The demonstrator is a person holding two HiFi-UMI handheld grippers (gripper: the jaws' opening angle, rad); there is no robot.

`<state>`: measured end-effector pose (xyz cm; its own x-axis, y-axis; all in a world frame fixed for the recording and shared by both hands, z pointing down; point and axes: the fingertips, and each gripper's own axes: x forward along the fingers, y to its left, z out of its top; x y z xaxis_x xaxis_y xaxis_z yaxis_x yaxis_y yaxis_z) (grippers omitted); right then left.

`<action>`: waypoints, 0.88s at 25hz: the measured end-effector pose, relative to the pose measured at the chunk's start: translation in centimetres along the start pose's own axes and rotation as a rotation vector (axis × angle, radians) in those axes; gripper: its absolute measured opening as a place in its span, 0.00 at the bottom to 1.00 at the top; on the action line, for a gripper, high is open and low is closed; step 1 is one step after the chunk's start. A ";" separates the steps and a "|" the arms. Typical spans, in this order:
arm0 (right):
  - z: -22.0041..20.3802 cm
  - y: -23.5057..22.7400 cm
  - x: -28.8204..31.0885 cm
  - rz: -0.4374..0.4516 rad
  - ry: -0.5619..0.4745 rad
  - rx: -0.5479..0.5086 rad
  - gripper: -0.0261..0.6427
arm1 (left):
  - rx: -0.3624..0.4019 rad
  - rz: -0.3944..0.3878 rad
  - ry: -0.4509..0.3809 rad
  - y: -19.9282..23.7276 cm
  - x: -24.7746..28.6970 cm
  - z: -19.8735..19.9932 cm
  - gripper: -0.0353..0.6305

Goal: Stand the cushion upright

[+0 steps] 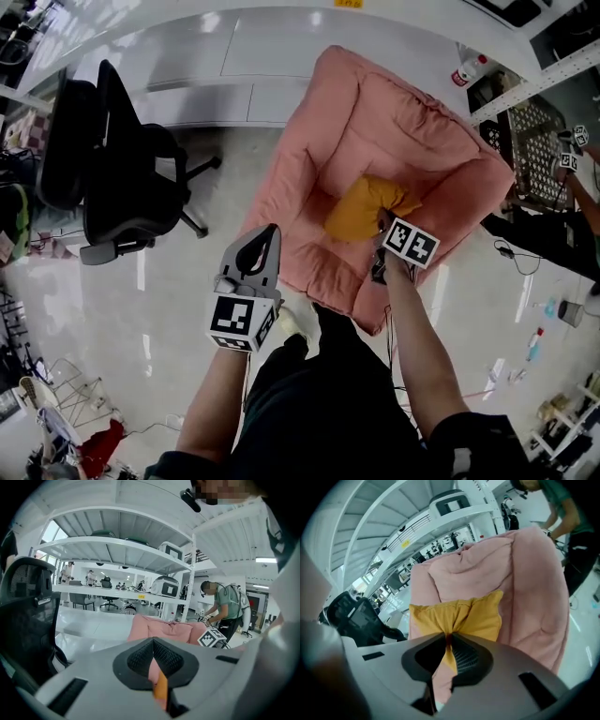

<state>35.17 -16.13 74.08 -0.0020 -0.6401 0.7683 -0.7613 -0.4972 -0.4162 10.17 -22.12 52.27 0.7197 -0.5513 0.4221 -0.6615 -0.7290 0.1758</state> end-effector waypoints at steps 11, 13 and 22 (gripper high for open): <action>2.5 -3.2 4.1 -0.093 -0.030 0.133 0.11 | 0.011 0.037 0.026 0.3 0.7 0.1 0.06; 2.8 -3.3 5.1 -0.119 -0.010 0.069 0.11 | 0.011 0.043 0.026 0.6 0.8 0.0 0.06; 5.8 -3.1 7.6 -0.187 0.029 -0.096 0.11 | 0.007 0.073 0.032 1.6 1.7 0.2 0.06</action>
<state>41.33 -22.86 78.39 0.1280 -0.5239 0.8421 -0.8081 -0.5473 -0.2177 10.39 -24.25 53.11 0.6625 -0.5896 0.4620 -0.7102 -0.6905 0.1373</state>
